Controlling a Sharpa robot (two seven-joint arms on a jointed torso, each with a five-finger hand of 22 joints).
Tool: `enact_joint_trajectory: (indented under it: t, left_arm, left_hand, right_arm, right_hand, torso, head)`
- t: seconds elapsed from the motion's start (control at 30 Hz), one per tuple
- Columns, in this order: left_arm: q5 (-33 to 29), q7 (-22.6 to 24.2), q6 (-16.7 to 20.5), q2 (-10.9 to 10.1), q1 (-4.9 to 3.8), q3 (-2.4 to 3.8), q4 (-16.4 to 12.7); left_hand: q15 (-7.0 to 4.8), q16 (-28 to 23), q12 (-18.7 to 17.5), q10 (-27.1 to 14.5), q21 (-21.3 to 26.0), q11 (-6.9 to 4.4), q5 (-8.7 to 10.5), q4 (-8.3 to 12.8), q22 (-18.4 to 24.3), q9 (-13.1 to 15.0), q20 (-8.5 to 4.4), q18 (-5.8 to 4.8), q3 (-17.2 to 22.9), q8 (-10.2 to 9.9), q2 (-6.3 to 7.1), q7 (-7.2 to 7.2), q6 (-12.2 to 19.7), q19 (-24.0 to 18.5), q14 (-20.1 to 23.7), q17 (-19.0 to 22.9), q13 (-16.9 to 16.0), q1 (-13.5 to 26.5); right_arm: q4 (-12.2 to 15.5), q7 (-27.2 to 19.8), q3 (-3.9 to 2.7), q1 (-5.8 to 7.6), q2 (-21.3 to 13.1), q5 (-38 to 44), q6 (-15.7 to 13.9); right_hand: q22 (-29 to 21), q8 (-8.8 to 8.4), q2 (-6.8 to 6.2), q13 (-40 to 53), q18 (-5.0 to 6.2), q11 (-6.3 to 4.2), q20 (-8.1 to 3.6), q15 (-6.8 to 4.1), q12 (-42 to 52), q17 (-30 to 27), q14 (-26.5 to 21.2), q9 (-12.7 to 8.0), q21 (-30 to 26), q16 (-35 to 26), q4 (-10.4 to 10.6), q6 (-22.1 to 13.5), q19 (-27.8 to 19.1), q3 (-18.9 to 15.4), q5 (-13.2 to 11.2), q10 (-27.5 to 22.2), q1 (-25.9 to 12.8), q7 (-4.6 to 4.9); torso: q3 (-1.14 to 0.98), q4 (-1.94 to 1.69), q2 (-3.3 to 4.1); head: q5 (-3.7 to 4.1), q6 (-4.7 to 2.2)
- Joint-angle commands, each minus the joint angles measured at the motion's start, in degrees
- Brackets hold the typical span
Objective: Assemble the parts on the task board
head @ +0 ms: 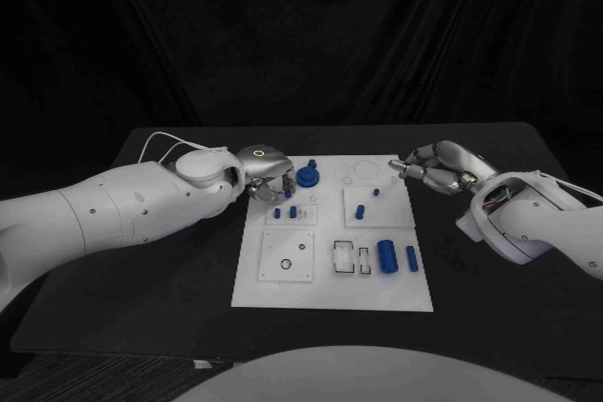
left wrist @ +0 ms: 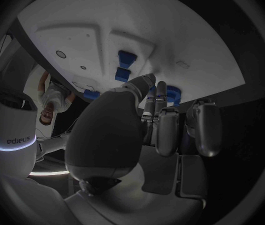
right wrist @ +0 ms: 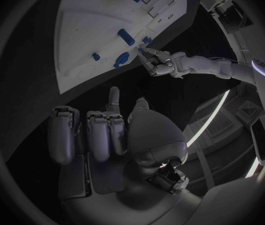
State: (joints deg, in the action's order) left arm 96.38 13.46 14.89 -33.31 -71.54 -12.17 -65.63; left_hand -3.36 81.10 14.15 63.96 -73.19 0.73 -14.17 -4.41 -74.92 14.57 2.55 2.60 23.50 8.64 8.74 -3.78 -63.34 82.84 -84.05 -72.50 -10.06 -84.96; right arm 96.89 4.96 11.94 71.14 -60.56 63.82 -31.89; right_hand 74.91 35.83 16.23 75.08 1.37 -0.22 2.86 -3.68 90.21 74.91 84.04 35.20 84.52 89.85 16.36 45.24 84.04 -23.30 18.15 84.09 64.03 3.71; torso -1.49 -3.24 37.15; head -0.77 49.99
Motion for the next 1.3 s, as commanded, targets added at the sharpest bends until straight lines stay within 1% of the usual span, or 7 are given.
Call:
enact_joint_trajectory:
  t: [0.03, 0.43, 0.57, 0.77, 0.93, 1.17, 1.3]
  left_arm:
    - [0.0, 0.2, -0.5, 0.1, 0.24, 0.02, -0.2]
    - [0.0, -0.1, -1.5, 0.5, 0.48, 0.02, 0.0]
    - [0.0, -0.4, -1.9, 0.6, 0.58, 0.02, 0.3]
    - [0.0, -1.4, -2.2, 0.7, 0.76, 0.02, 0.6]
    - [0.0, -2.3, -0.6, 0.3, 0.81, 0.02, 0.6]
    - [0.0, -2.3, 4.5, -1.3, 0.75, 0.04, 0.3]
    - [0.0, -2.2, 8.0, -3.1, 0.37, 0.05, -0.6]
  left_hand:
    - [-0.37, -0.2, -0.3, 0.1, 0.1, 0.02, 0.2, 0.0, -10.2, 0.1, 0.16, 1.07, 0.5, 0.0, -0.2, 0.0, 0.3, -0.4, -0.4, 0.0, 0.1, 0.6]
    - [-0.35, -0.5, -0.4, 0.3, 0.5, 0.03, 0.24, 0.1, -10.1, 0.0, 0.17, 1.15, 0.6, -0.1, -0.25, -0.02, 0.5, -0.5, -0.2, 0.5, 0.1, 0.6]
    - [-0.26, -1.0, -1.3, 0.0, 1.1, 0.12, 0.63, 0.1, -10.0, -0.3, 0.24, 1.22, 0.8, -1.2, -0.1, 0.04, 2.0, -0.8, 0.1, 1.2, 0.4, 1.0]
    - [0.02, -1.5, -3.4, -1.6, 1.7, 0.58, 3.85, -0.3, -9.9, -2.1, 0.45, 1.28, 1.5, -5.1, 0.67, 1.2, 9.0, -1.0, 0.4, 2.0, 1.1, 2.1]
    - [0.49, -1.9, -4.4, -2.2, 2.4, 1.24, 4.4, -0.7, -9.7, -4.0, 0.83, 1.37, 1.8, -5.1, 1.4, 2.55, 14.9, -1.1, 0.6, 2.7, 1.5, 2.3]
    - [0.64, -2.1, -4.8, -2.6, 2.8, 1.41, 5.29, -1.0, -9.7, -4.3, 1.0, 1.41, 1.3, -4.9, 2.0, 2.46, 15.4, -1.3, 0.7, 2.9, 1.6, 2.6]
    - [0.71, -2.2, -5.0, -2.7, 3.2, 1.39, 9.68, -3.7, -9.6, -5.3, 1.15, 1.48, -1.2, -4.9, 2.46, 2.64, 17.3, -1.3, 0.8, 3.3, 1.4, 3.4]
  right_arm:
    - [0.1, 0.7, -0.03, -0.12, -0.1, 0.2, -0.3]
    - [0.1, 0.7, -0.03, -0.12, 0.0, 0.2, -0.2]
    - [0.1, 0.8, -0.03, -0.13, 0.0, 0.2, -0.2]
    - [0.1, 0.8, -0.03, -0.14, 0.0, 0.2, -0.1]
    - [0.2, 0.8, -0.03, -0.13, -0.1, 0.2, -0.1]
    - [0.6, 1.0, -0.04, -0.08, -0.6, 0.2, -0.5]
    - [1.0, 1.3, -0.05, 0.3, -0.9, 0.2, -0.9]
  right_hand:
    - [12.9, -0.3, -0.14, 14.9, 0.24, -0.29, -0.46, -0.34, -0.2, 14.6, 5.8, 0.0, -0.2, -0.2, 0.1, -0.5, 2.6, 0.1, 0.2, 5.9, 0.6, -0.09]
    - [12.9, -0.35, -0.08, 14.9, 0.23, -0.28, -0.45, -0.34, -0.2, 14.6, 5.8, -0.1, -0.2, -0.2, 0.1, -0.5, 2.7, 0.2, 0.3, 5.9, 0.7, -0.08]
    - [12.9, -0.37, -0.05, 14.9, 0.25, -0.27, -0.45, -0.33, -0.2, 14.6, 5.8, -0.1, -0.3, -0.2, 0.1, -0.5, 2.6, 0.2, 0.3, 5.9, 0.7, -0.07]
    - [12.9, -0.39, -0.04, 14.9, 0.25, -0.27, -0.45, -0.33, -0.2, 14.6, 5.8, -0.1, -0.3, -0.2, 0.1, -0.5, 2.6, 0.2, 0.3, 5.9, 0.7, -0.07]
    - [12.9, -0.49, -0.17, 14.9, 0.25, -0.25, -0.44, -0.31, -0.2, 14.6, 5.8, -0.3, -0.2, -0.2, 0.0, -0.5, 2.6, 0.3, 0.3, 5.9, 1.1, -0.05]
    - [12.8, -0.6, -0.47, 14.9, 0.31, -0.23, -0.42, -0.28, -0.2, 14.4, 5.8, -0.4, -0.5, -0.3, -0.1, -0.5, 2.5, 0.3, 0.3, 5.9, 1.6, -0.01]
    - [12.8, -0.64, -0.57, 14.9, 0.33, -0.22, -0.42, -0.27, -0.2, 14.4, 5.8, -0.4, -0.6, -0.3, -0.1, -0.5, 2.5, 0.3, 0.3, 5.9, 1.7, 0.0]
  torso:
    - [0.0, 0.0, -0.01]
    - [-0.01, -0.02, -0.02]
    - [0.02, 0.0, -0.01]
    - [0.0, 0.0, 0.0]
    - [-0.01, -0.01, 0.01]
    - [0.02, 0.0, 0.0]
    - [0.04, -0.01, -0.01]
  head:
    - [-0.02, 0.01]
    - [-0.06, 0.01]
    - [0.07, 0.01]
    - [0.05, 0.01]
    - [0.15, 0.01]
    - [0.28, 0.01]
    - [0.2, 0.01]
